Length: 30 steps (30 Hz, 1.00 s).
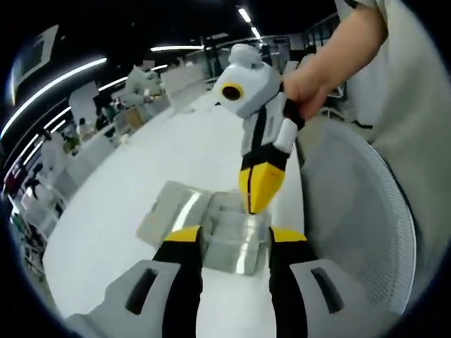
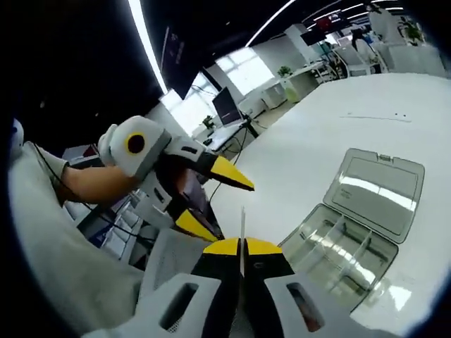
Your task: Insert the divider into the dual guide fixture by aligning both edges with the guide slots and pushing it downward to the bottom, including one-sided entry, uneven engagement, binding, and posture correction.
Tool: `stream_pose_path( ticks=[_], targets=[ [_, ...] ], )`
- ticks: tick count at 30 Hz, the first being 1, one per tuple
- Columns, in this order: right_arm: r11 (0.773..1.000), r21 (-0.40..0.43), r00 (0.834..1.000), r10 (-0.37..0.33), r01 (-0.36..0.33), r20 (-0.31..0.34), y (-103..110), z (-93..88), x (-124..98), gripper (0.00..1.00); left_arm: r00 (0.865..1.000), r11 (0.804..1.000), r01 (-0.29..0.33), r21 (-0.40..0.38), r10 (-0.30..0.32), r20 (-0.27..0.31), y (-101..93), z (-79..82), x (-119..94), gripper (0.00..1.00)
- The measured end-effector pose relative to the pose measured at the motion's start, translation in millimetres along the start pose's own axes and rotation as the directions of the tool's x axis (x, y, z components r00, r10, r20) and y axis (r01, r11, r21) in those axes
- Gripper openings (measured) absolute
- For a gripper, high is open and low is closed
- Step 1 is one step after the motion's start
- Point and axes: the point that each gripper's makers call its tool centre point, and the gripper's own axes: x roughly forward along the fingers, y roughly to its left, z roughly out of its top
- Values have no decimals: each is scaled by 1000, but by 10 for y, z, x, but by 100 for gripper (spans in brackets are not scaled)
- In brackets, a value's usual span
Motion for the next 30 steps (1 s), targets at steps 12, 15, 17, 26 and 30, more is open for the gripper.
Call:
stream_pose_path(
  ticks=[12,15,17,26,30],
  targets=[
    [983,-183,998,20,-31,-62,95,-35,27,0,990,988,137,-69,-139,-32,-70,50,27,15],
    [978,-206,997,31,-44,-66,135,-29,48,0,984,982,168,-89,-172,-47,-126,35,41,11],
    [968,-246,997,34,-50,-69,149,-25,62,0,980,980,184,-79,-189,-68,-145,2,47,8],
    [949,-310,995,33,-59,-90,134,-69,61,0,966,966,237,-100,-246,-84,-192,4,55,4],
    [942,-331,995,34,-62,-91,139,-63,55,0,961,962,253,-105,-263,-89,-202,32,45,3]
  ],
)
